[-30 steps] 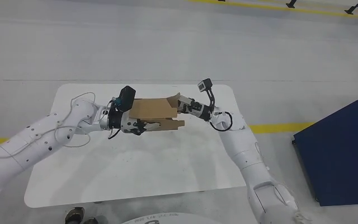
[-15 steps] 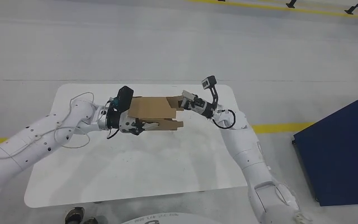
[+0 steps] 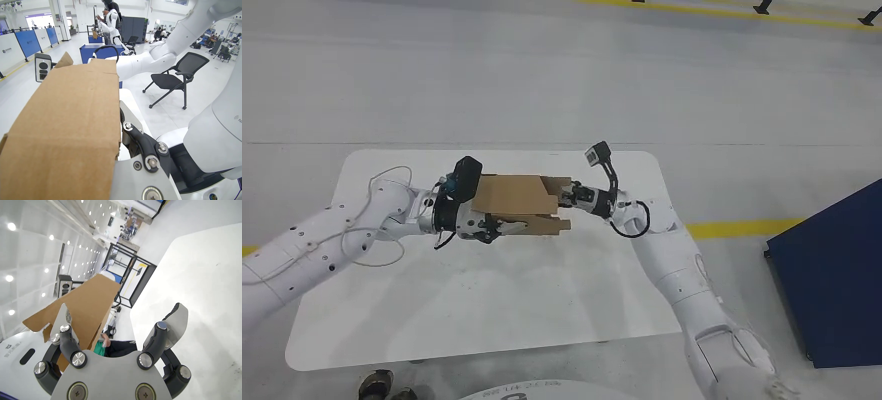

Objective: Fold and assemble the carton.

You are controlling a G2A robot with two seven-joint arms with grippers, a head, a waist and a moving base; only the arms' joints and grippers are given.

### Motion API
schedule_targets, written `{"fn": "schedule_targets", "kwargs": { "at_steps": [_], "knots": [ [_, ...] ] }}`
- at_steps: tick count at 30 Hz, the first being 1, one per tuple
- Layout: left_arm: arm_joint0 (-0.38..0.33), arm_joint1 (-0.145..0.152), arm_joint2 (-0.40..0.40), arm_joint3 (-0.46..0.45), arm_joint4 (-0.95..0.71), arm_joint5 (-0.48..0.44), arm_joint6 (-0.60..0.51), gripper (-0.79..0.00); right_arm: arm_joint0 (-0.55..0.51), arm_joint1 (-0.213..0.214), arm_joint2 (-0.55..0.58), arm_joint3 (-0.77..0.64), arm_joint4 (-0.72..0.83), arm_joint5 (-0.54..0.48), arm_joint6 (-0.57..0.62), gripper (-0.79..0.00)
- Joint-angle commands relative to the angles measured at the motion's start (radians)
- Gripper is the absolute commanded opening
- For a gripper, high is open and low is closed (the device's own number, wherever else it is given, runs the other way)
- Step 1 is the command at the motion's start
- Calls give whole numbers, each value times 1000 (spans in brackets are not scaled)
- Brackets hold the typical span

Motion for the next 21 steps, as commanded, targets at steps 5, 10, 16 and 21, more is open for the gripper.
{"fn": "schedule_targets", "kwargs": {
  "at_steps": [5, 10, 16, 21],
  "knots": [
    [1, -3, 0, -3, -5, 0, -14, -785, -9, 9, -1, -22, -7, 6, 72, 0],
    [3, -6, 0, -6, -11, 0, -33, -785, -9, 10, -15, -35, -65, 11, 35, 0],
    [4, -9, 0, -12, -19, 0, -52, -785, -2, 11, -36, -52, -152, 33, -25, -9],
    [5, -11, 0, -14, -24, 0, -61, -785, 0, 14, -51, -76, -233, 64, -65, -28]
  ]
}}
